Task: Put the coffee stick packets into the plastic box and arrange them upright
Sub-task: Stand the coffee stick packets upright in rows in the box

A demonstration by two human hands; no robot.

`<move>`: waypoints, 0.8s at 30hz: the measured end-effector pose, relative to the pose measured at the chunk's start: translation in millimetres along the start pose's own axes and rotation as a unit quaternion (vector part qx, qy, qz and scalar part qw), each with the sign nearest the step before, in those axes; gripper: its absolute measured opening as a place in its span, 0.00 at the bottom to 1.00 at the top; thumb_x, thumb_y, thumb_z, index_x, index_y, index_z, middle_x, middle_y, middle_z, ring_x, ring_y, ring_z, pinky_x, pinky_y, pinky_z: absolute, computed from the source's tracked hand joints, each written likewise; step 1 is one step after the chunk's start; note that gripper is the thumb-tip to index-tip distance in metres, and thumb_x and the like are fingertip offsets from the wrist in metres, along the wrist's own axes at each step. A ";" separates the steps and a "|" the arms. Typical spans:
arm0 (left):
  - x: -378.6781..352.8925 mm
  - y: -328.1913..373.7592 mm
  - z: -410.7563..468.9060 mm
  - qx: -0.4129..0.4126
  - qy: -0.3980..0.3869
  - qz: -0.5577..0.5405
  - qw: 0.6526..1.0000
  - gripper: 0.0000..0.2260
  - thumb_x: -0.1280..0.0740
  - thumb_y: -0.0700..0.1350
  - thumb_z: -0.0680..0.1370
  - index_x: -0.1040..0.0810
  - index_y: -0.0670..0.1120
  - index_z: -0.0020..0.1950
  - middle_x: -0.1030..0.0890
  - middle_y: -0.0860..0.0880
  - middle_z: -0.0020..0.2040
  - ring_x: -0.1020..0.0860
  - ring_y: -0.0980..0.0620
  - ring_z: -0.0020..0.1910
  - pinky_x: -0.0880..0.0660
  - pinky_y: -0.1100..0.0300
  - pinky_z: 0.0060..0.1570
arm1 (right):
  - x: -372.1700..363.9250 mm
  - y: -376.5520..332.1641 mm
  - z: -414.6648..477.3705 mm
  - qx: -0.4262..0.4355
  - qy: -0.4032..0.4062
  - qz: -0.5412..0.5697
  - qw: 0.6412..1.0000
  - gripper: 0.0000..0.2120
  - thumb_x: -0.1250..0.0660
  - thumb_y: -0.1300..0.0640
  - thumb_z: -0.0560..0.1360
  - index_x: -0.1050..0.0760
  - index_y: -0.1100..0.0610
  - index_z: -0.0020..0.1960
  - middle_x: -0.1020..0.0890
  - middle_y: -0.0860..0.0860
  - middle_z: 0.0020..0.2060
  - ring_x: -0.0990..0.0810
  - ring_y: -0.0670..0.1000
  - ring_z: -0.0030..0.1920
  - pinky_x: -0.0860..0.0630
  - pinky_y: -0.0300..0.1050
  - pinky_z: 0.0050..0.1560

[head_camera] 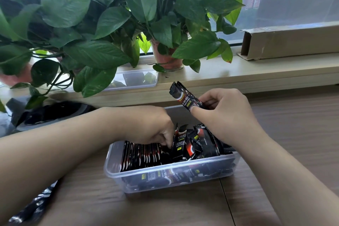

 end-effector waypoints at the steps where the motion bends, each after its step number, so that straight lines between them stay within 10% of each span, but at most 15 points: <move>1: -2.5 -1.2 3.7 0.005 -0.024 0.009 1.000 0.08 0.28 0.40 0.75 0.13 0.50 0.51 0.15 0.54 0.45 0.18 0.56 0.46 0.24 0.62 0.48 | 0.0 -0.5 -0.2 -0.002 -0.002 0.007 1.000 0.03 0.25 0.56 0.68 0.17 0.50 0.37 0.17 0.44 0.30 0.20 0.40 0.30 0.31 0.27 0.22; 18: -18.8 -5.3 19.7 0.021 -0.113 0.001 0.993 0.10 0.30 0.36 0.69 0.21 0.51 0.37 0.23 0.53 0.43 0.23 0.54 0.41 0.23 0.52 0.42 | 0.5 2.4 3.0 0.008 0.016 -0.009 1.000 0.03 0.25 0.54 0.67 0.18 0.49 0.35 0.17 0.44 0.29 0.20 0.41 0.32 0.27 0.29 0.29; 24: -9.0 -2.5 8.0 0.011 -0.075 -0.006 0.997 0.07 0.28 0.41 0.73 0.17 0.53 0.48 0.21 0.58 0.48 0.23 0.54 0.44 0.25 0.56 0.44 | 0.2 3.5 2.5 0.001 0.013 0.006 1.000 0.02 0.25 0.54 0.66 0.17 0.50 0.36 0.17 0.45 0.29 0.19 0.43 0.31 0.20 0.39 0.32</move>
Point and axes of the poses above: each hand's wrist, its own z-axis towards the middle knuckle, its own x-axis out of the back of the hand, y = z × x, the point moved 8 cm from there along z, towards the middle knuckle
